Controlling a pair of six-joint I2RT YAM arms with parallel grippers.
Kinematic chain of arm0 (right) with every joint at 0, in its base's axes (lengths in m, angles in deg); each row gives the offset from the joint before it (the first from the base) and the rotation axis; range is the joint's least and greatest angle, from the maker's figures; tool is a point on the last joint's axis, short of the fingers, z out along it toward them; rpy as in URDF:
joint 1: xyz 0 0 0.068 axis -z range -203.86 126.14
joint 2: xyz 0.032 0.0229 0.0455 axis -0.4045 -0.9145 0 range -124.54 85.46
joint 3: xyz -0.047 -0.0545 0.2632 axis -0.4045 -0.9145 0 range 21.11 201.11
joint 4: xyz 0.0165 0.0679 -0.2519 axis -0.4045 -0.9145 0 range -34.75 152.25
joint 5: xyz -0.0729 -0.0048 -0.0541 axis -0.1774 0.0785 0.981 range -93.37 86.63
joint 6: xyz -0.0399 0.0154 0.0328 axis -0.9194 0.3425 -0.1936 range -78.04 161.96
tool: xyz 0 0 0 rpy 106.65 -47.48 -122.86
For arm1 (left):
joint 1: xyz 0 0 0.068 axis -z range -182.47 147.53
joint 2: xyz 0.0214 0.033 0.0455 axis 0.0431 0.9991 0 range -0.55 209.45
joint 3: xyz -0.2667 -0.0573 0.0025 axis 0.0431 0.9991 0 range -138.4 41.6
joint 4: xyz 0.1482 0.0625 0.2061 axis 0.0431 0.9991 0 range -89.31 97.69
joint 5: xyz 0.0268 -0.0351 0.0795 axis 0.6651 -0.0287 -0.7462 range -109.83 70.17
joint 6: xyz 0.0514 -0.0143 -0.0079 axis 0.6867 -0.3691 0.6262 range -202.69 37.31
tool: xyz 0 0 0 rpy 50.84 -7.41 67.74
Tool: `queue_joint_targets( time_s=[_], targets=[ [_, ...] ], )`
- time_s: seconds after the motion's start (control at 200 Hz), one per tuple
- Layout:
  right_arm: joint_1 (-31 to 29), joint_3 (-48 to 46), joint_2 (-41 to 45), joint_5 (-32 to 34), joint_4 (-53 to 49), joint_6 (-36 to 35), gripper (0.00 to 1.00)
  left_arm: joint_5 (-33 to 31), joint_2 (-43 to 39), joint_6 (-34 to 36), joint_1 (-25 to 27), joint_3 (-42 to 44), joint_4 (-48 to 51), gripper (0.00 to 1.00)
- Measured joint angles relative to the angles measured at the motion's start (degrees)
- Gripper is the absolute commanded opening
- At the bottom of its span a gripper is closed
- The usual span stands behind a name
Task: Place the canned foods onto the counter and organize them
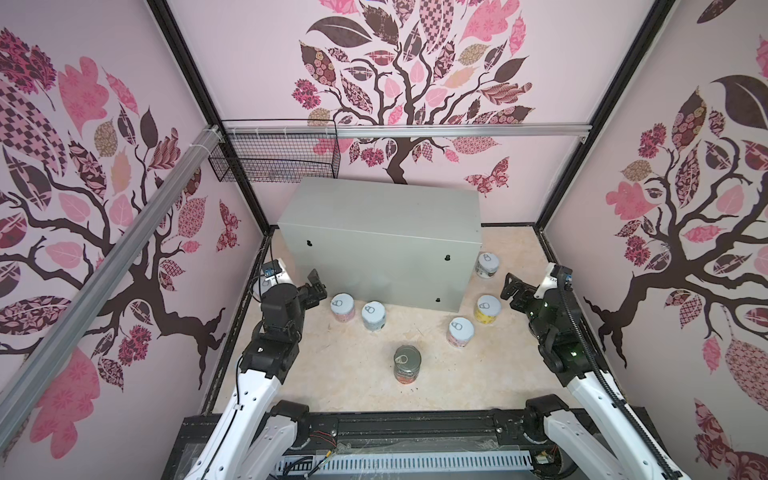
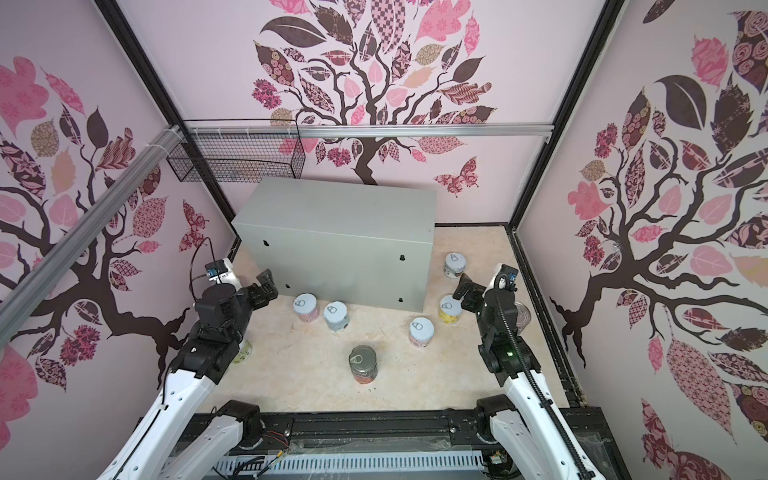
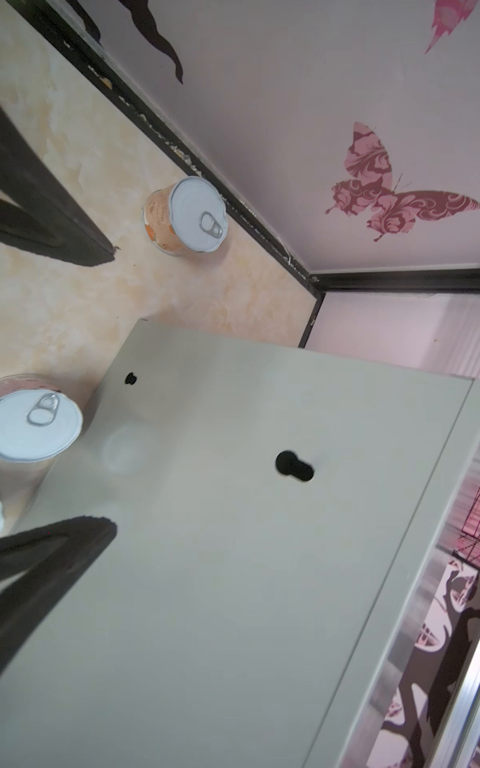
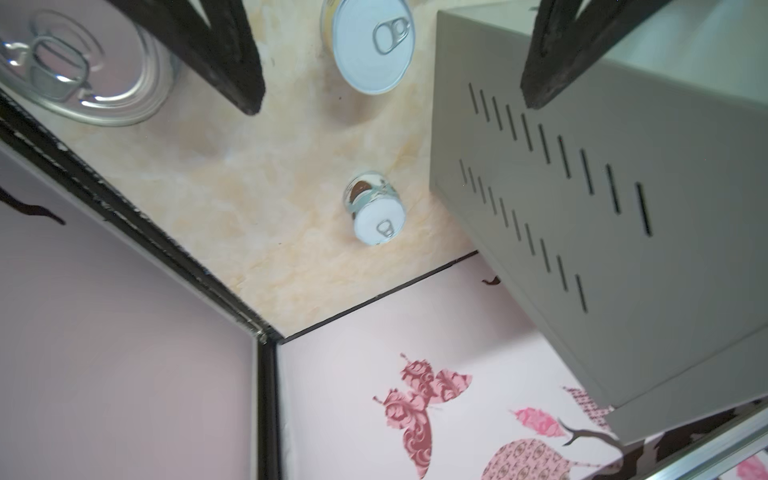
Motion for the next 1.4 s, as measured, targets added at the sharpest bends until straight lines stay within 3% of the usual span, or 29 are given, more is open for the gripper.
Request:
queue_joint_targets(
  time_s=[0.28, 0.5, 0.66, 0.815, 0.905, 1.105, 1.4],
  targets=[
    [-0.85, 2.86, 7.72, -9.09, -13.31, 0.44, 1.00, -7.19, -3.41, -2.01, 16.96, -0.07, 10.88, 0.98],
    [-1.22, -0.98, 10.21, -14.97, -16.31, 3.19, 1.00, -14.58, -2.69, -7.50, 28.17, 2.51, 13.38, 0.98],
    [-9.88, -3.98, 8.70, -11.91, -17.53, 5.25, 1.00, -21.51, 0.07, -11.63, 36.89, 7.10, 13.70, 0.98],
    [-28.63, -4.09, 3.48, -0.68, -16.63, 7.48, 1.00, -23.23, 0.35, -14.25, 37.70, 9.31, 11.63, 0.98],
    [-35.63, -4.09, 0.17, 4.66, -15.98, 8.15, 1.00, -23.17, 0.20, -15.02, 37.75, 10.45, 9.86, 0.98],
    [-36.48, -6.16, -4.61, 9.92, -11.10, 9.20, 1.00, -22.32, -0.13, -16.48, 37.79, 13.84, 6.99, 0.98],
    [-36.48, -8.22, -13.31, 9.77, -4.94, 9.55, 1.00, -20.55, -5.60, -16.74, 37.79, 18.67, 4.31, 0.98]
  ],
)
